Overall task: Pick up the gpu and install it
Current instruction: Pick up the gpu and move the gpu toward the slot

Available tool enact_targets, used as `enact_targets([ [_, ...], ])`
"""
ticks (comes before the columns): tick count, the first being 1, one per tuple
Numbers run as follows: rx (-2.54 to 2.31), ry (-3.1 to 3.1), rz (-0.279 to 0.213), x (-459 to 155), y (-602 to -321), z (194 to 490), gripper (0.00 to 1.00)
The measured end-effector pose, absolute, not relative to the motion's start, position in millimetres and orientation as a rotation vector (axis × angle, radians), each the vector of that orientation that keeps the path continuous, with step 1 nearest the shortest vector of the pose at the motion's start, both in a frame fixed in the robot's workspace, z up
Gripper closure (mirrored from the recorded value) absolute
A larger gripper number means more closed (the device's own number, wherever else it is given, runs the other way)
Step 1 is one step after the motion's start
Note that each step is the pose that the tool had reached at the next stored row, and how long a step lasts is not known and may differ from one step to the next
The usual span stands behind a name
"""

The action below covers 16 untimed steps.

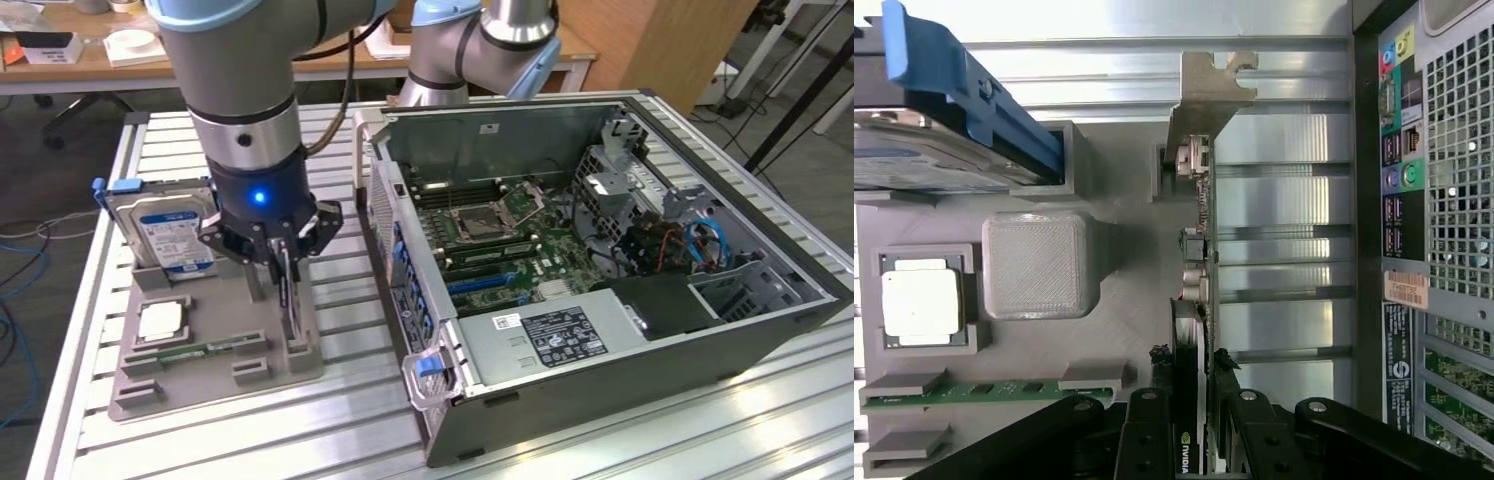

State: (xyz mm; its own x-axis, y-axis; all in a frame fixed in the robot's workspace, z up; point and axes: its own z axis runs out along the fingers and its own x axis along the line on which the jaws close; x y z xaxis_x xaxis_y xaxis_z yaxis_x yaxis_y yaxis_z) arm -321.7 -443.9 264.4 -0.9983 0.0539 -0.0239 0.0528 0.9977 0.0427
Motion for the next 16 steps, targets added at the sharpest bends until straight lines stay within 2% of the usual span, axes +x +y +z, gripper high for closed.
enact_targets([
  [16, 0.083, 3.115, 0.066, -321.7, -443.9, 297.4, 0.74],
])
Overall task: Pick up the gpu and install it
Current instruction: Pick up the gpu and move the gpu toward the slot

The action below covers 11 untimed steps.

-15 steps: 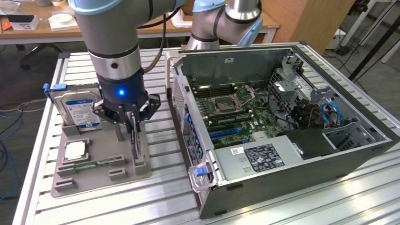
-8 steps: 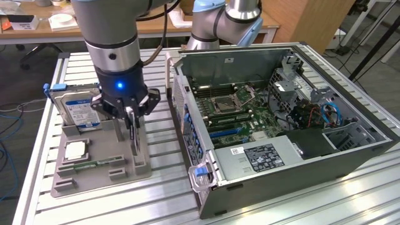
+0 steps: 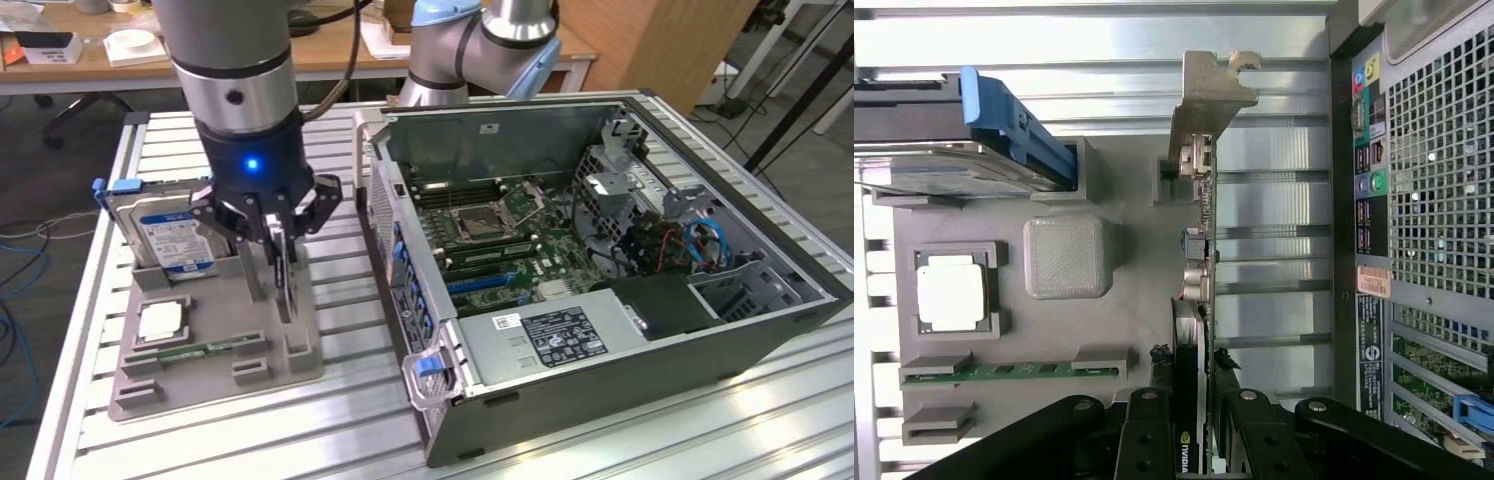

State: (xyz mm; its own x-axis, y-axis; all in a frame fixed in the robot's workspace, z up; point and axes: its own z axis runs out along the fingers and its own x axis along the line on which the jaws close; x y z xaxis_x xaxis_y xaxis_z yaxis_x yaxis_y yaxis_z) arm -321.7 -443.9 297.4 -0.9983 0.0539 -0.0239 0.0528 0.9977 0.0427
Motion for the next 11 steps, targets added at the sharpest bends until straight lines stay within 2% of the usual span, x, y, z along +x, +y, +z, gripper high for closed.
enact_targets([
  [11, 0.083, 3.115, 0.066, -321.7, -443.9, 321.1, 0.74],
])
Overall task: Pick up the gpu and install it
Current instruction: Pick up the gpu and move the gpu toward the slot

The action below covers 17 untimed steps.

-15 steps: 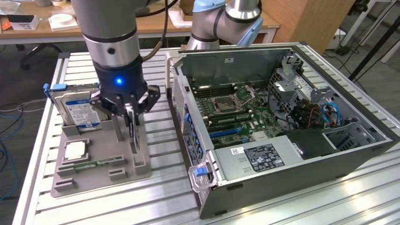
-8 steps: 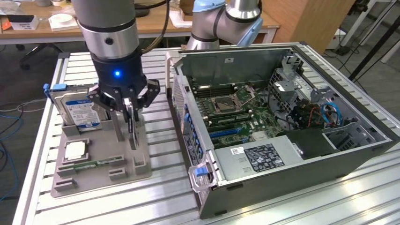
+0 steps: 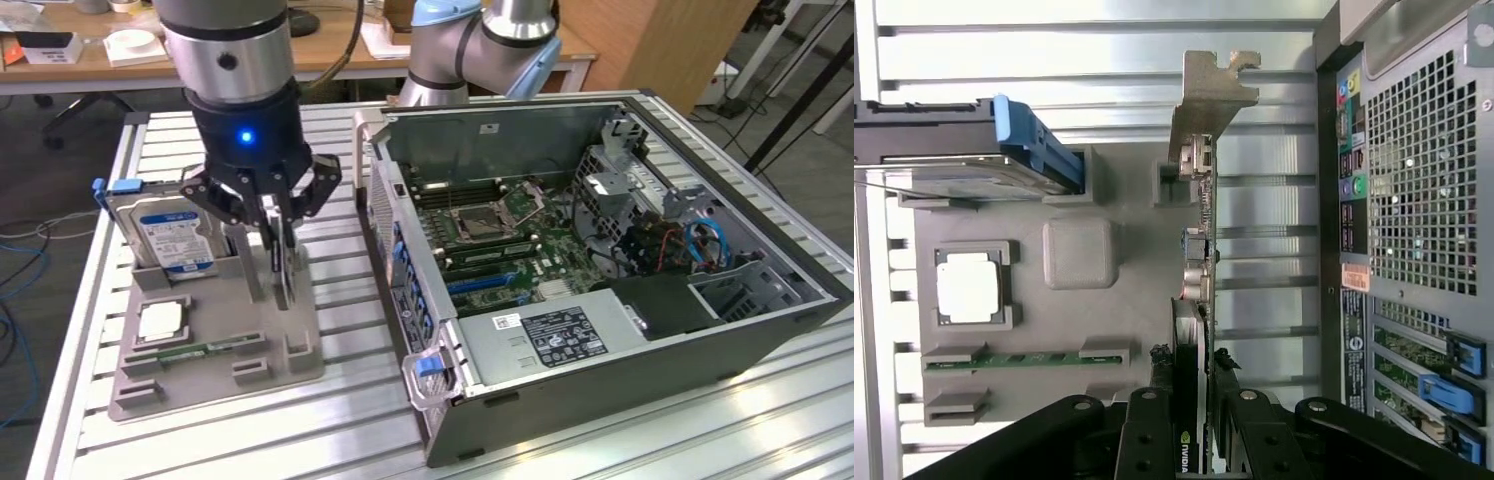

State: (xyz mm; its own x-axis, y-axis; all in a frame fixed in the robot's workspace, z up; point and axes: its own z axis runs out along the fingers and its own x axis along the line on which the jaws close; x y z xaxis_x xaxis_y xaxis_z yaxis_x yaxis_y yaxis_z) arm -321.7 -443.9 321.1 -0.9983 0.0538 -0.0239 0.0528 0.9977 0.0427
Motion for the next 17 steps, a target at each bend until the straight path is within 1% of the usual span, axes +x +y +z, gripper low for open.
enact_targets([
  [9, 0.083, 3.115, 0.065, -321.7, -443.9, 339.1, 0.74],
  [17, 0.083, 3.115, 0.066, -321.7, -443.9, 339.2, 0.74],
])
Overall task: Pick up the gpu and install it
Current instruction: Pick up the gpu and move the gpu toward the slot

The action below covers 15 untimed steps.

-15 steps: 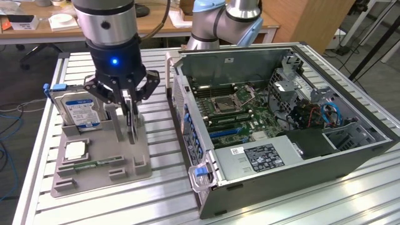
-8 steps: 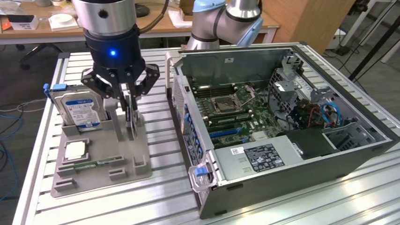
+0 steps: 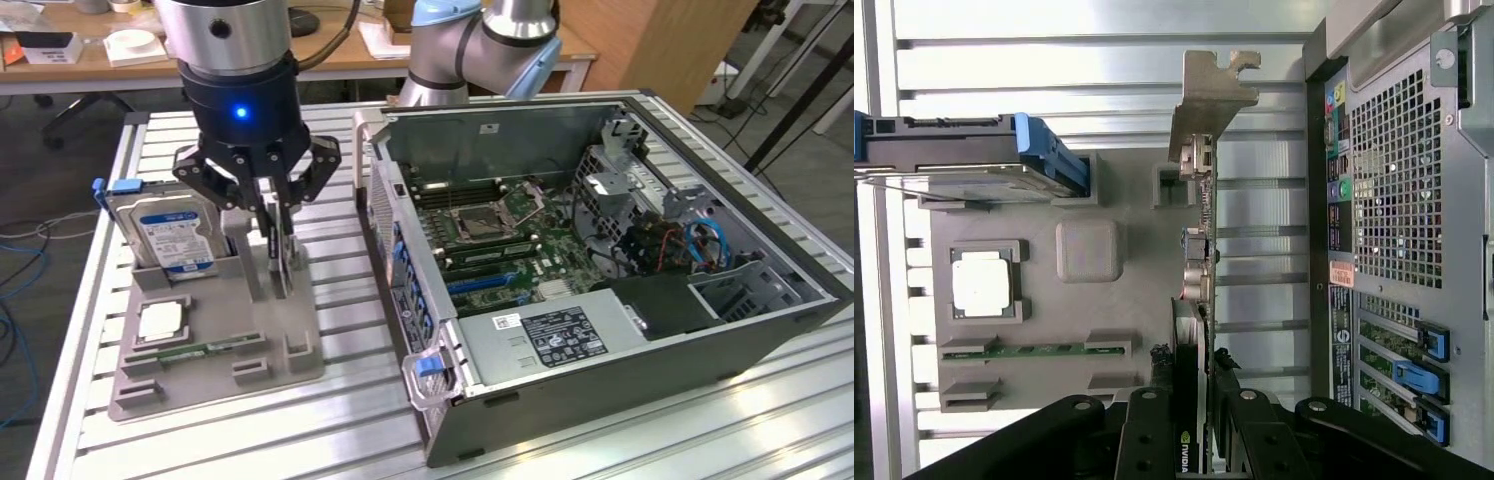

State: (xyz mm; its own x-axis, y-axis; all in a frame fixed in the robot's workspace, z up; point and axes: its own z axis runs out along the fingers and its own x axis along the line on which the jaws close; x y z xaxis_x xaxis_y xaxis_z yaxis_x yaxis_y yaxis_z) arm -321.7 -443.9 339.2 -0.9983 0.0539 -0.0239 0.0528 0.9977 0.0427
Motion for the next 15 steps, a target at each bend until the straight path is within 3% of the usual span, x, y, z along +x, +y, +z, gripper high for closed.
enact_targets([
  [15, 0.083, 3.115, 0.066, -321.7, -443.9, 354.0, 0.74],
])
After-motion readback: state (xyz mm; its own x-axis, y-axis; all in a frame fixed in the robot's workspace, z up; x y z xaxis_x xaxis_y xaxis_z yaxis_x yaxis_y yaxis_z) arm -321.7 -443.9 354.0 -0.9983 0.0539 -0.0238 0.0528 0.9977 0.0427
